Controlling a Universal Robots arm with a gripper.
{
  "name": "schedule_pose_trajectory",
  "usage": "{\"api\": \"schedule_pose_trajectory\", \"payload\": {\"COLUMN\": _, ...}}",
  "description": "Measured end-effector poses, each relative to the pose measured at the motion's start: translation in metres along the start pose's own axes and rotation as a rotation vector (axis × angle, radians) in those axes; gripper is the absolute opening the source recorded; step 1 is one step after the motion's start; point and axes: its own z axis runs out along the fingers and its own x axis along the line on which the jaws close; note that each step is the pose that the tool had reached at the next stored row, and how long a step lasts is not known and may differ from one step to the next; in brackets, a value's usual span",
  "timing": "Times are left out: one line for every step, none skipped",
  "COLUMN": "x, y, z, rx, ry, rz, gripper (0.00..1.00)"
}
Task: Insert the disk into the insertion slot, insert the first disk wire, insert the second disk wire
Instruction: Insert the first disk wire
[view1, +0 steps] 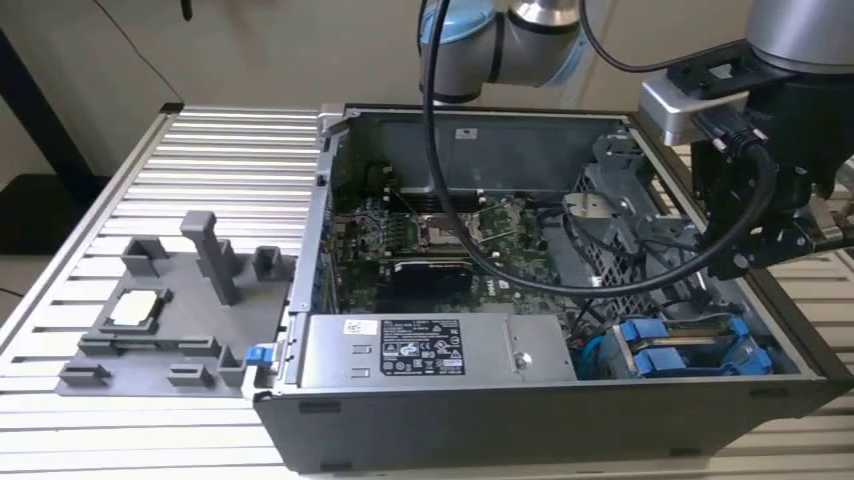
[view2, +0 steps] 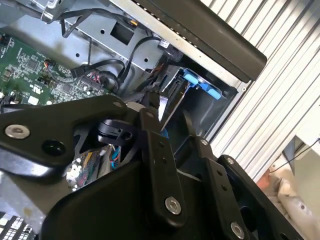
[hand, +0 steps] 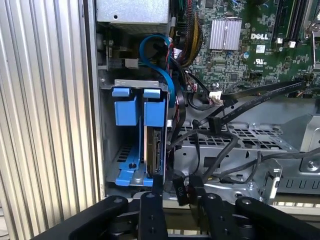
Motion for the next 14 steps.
{"api": "schedule_pose_trajectory", "payload": {"x": 0.0000, "y": 0.0000, "z": 0.0000, "rx": 0.0000, "ry": 0.0000, "rz": 0.000, "gripper": 0.32}}
{"api": "schedule_pose_trajectory", "payload": {"x": 0.0000, "y": 0.0000, "z": 0.0000, "rx": 0.0000, "ry": 0.0000, "rz": 0.000, "gripper": 0.26}}
{"api": "schedule_pose_trajectory", "payload": {"x": 0.0000, "y": 0.0000, "z": 0.0000, "rx": 0.0000, "ry": 0.0000, "rz": 0.000, "gripper": 0.26}}
{"api": "schedule_pose_trajectory", "payload": {"x": 0.0000, "y": 0.0000, "z": 0.0001, "rx": 0.0000, "ry": -0.0001, "rz": 0.000, "gripper": 0.20}}
{"api": "schedule_pose_trajectory", "payload": {"x": 0.0000, "y": 0.0000, "z": 0.0001, "rx": 0.0000, "ry": 0.0000, "rz": 0.000, "gripper": 0.19}}
{"api": "schedule_pose_trajectory", "payload": {"x": 0.0000, "y": 0.0000, "z": 0.0001, "rx": 0.0000, "ry": 0.0000, "rz": 0.000, "gripper": 0.19}}
{"api": "schedule_pose_trajectory", "payload": {"x": 0.0000, "y": 0.0000, "z": 0.0001, "rx": 0.0000, "ry": -0.0001, "rz": 0.000, "gripper": 0.19}}
{"api": "schedule_pose_trajectory", "payload": {"x": 0.0000, "y": 0.0000, "z": 0.0001, "rx": 0.0000, "ry": 0.0000, "rz": 0.000, "gripper": 0.19}}
{"api": "schedule_pose_trajectory", "payload": {"x": 0.0000, "y": 0.0000, "z": 0.0001, "rx": 0.0000, "ry": 0.0000, "rz": 0.000, "gripper": 0.19}}
{"api": "schedule_pose_trajectory", "payload": {"x": 0.0000, "y": 0.0000, "z": 0.0002, "rx": 0.0000, "ry": -0.0001, "rz": 0.000, "gripper": 0.19}}
{"api": "schedule_pose_trajectory", "payload": {"x": 0.0000, "y": 0.0000, "z": 0.0002, "rx": 0.0000, "ry": -0.0001, "rz": 0.000, "gripper": 0.19}}
{"api": "schedule_pose_trajectory", "payload": {"x": 0.0000, "y": 0.0001, "z": 0.0002, "rx": 0.0000, "ry": -0.0001, "rz": 0.000, "gripper": 0.19}}
{"api": "schedule_pose_trajectory", "payload": {"x": 0.0000, "y": 0.0000, "z": 0.0002, "rx": 0.0000, "ry": 0.0000, "rz": 0.000, "gripper": 0.19}}
{"api": "schedule_pose_trajectory", "payload": {"x": 0.0000, "y": 0.0000, "z": 0.0002, "rx": 0.0000, "ry": 0.0000, "rz": 0.000, "gripper": 0.19}}
